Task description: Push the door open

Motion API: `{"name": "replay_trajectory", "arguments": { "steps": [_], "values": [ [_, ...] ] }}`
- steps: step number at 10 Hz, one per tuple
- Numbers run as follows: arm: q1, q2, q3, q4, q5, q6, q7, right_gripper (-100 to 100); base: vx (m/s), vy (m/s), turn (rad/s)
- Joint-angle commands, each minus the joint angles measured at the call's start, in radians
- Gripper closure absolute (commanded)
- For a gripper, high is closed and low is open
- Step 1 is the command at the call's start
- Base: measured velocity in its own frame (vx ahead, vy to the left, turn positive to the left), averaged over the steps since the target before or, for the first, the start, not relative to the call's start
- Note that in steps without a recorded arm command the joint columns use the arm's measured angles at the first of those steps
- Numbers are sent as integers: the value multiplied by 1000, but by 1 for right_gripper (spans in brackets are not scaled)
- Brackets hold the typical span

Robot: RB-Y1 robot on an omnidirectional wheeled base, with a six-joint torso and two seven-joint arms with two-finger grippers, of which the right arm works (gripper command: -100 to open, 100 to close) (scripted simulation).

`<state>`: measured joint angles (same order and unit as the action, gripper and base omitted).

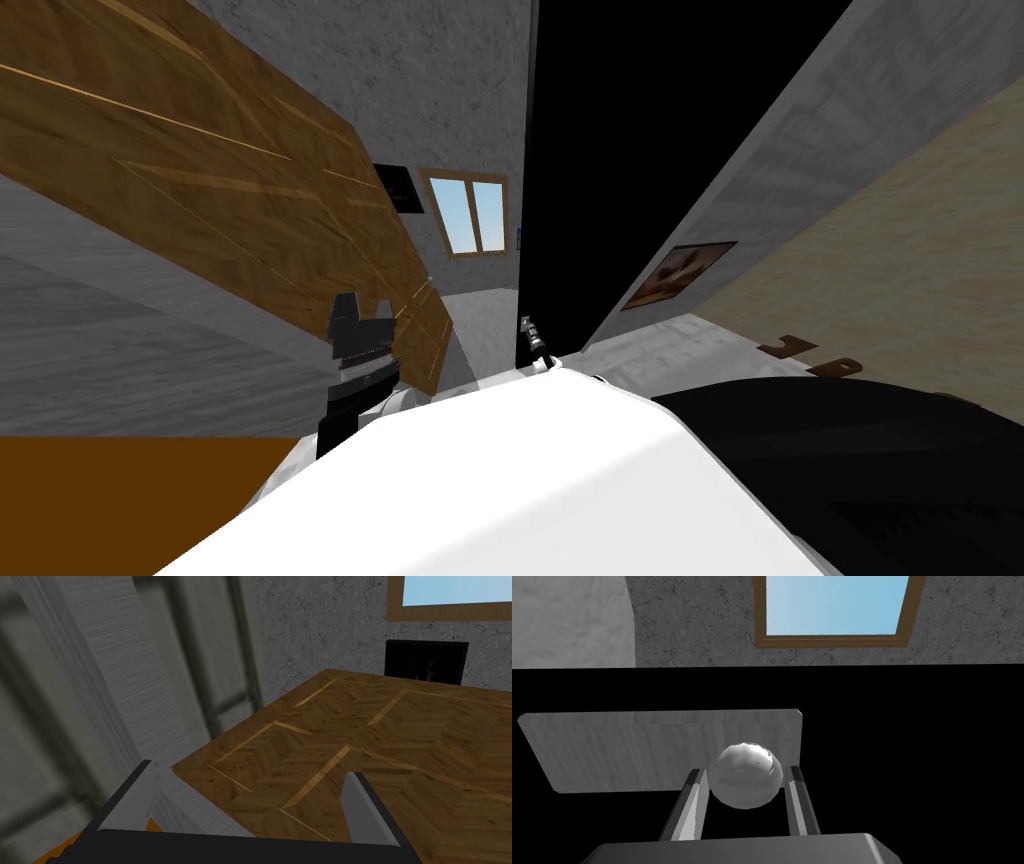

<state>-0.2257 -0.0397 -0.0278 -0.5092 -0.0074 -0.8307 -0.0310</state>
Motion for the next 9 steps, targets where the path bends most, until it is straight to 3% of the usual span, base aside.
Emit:
{"name": "replay_trajectory", "arguments": {
  "steps": [1, 9],
  "values": [
    [-12, -14, -15, 2, -9, -4, 4, 100, 164, 32, -31],
    [-10, -34, -52, -5, -32, -4, 18, 100, 138, 42, -25]
  ]
}}
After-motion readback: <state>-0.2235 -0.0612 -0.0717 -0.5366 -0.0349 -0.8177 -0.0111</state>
